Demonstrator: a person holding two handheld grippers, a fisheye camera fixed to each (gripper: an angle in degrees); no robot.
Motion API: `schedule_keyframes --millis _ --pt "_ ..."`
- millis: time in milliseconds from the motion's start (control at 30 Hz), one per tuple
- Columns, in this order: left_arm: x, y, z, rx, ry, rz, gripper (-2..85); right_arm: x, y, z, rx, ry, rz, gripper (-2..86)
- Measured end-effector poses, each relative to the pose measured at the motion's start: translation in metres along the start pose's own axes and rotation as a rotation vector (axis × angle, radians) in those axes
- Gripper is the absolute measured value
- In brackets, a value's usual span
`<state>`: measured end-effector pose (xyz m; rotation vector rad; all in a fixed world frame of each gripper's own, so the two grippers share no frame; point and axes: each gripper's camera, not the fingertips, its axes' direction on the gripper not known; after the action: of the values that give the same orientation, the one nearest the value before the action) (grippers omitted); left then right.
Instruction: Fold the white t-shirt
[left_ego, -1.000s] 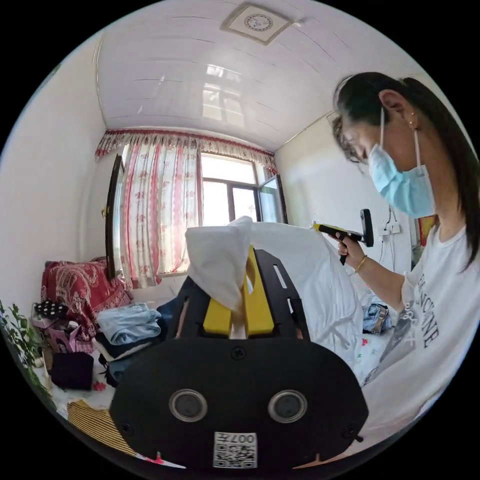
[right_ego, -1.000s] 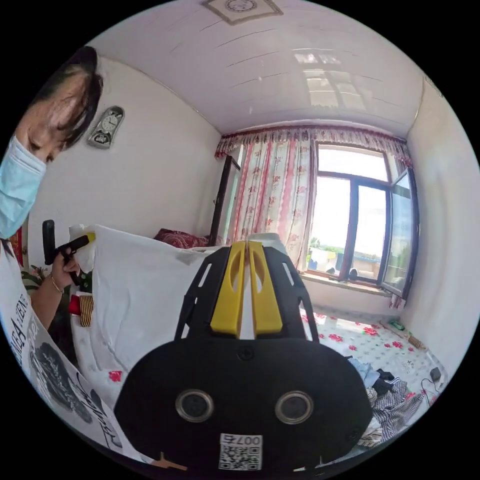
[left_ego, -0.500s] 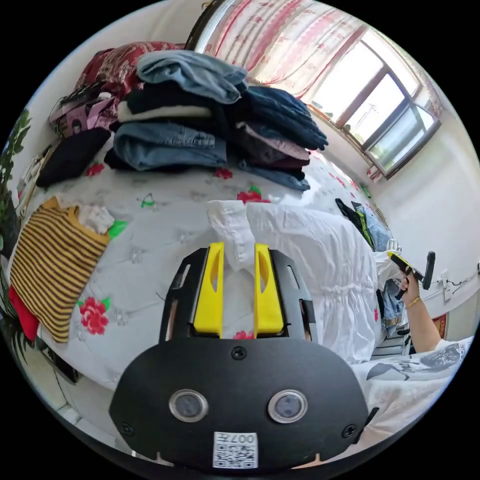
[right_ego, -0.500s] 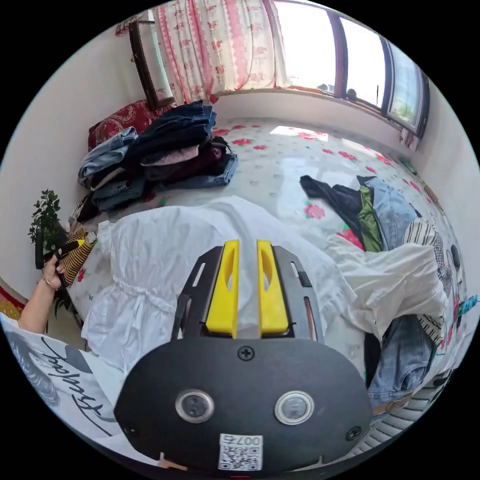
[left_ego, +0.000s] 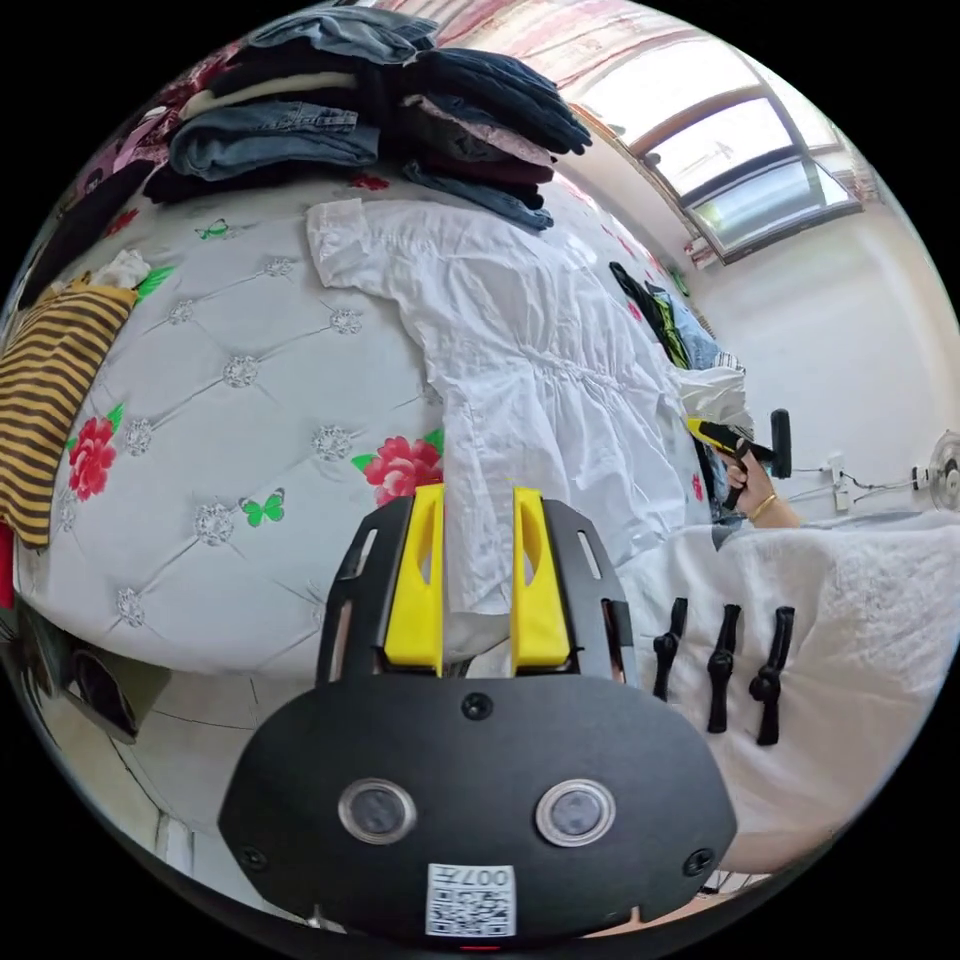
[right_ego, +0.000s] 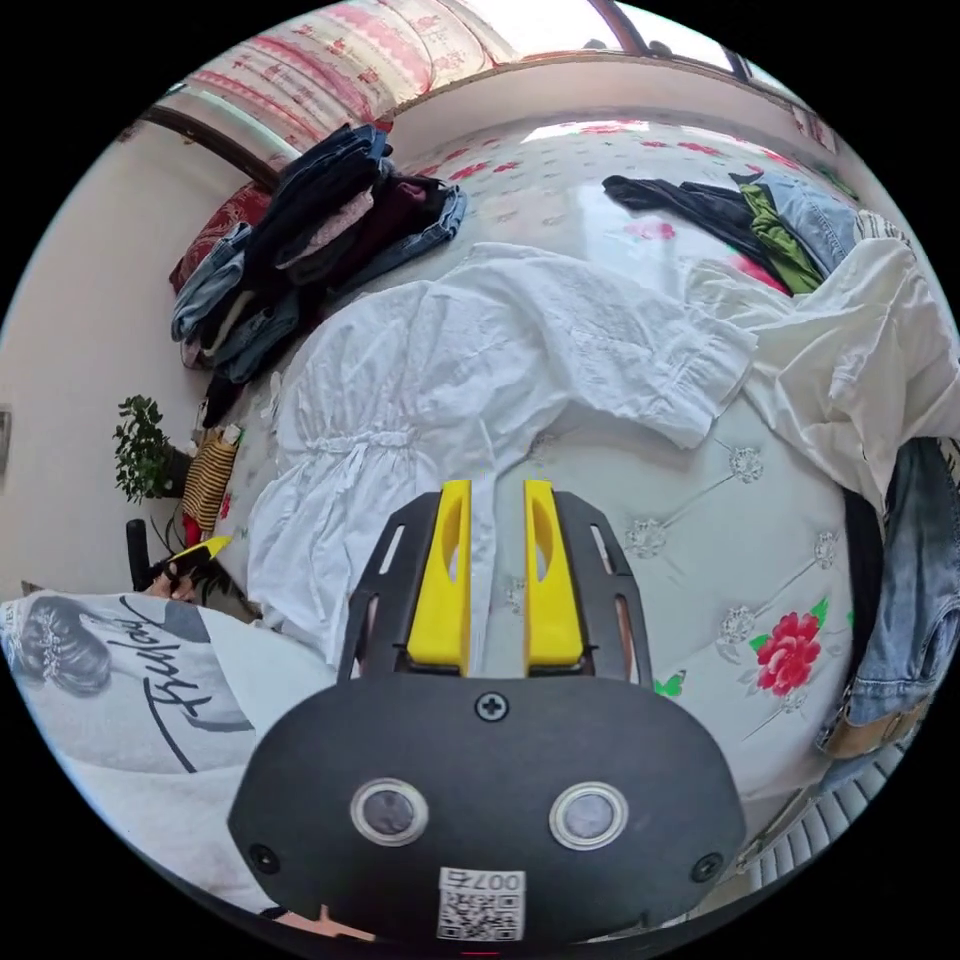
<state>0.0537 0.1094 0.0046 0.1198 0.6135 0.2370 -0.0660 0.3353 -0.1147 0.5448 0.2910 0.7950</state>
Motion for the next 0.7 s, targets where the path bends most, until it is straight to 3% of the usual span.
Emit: schedule_keyframes --millis 233,333,367,467,567,700 --pt "0.030 0.014 0.051 -0.126 -0.060 0.101 11.4 -0.031 0.074 0.013 -0.225 0.040 -0.131 9.2" --pt "0.018 0.018 0.100 -0.266 -0.162 0.085 5.1 -0.022 0.093 0.029 -0.309 0.066 -0.091 7.0" --pt "0.015 0.023 0.100 -0.222 -0.222 0.123 2.0 -0.021 0.096 0.033 -0.323 0.083 -0.088 6.1" --pt "-0.005 0.021 0.095 -0.248 -0.183 0.133 -0.5 -0.015 0.103 0.026 -0.269 0.232 -0.106 1.6" --pt "-0.023 0.026 0.069 -0.227 -0.187 0.170 -0.9 -0.005 0.104 -0.002 -0.231 0.231 -0.110 0.3" --pt "-0.056 0.046 0.023 -0.051 0.027 0.085 -0.9 0.012 0.116 -0.046 -0.080 0.099 -0.041 -0.2"
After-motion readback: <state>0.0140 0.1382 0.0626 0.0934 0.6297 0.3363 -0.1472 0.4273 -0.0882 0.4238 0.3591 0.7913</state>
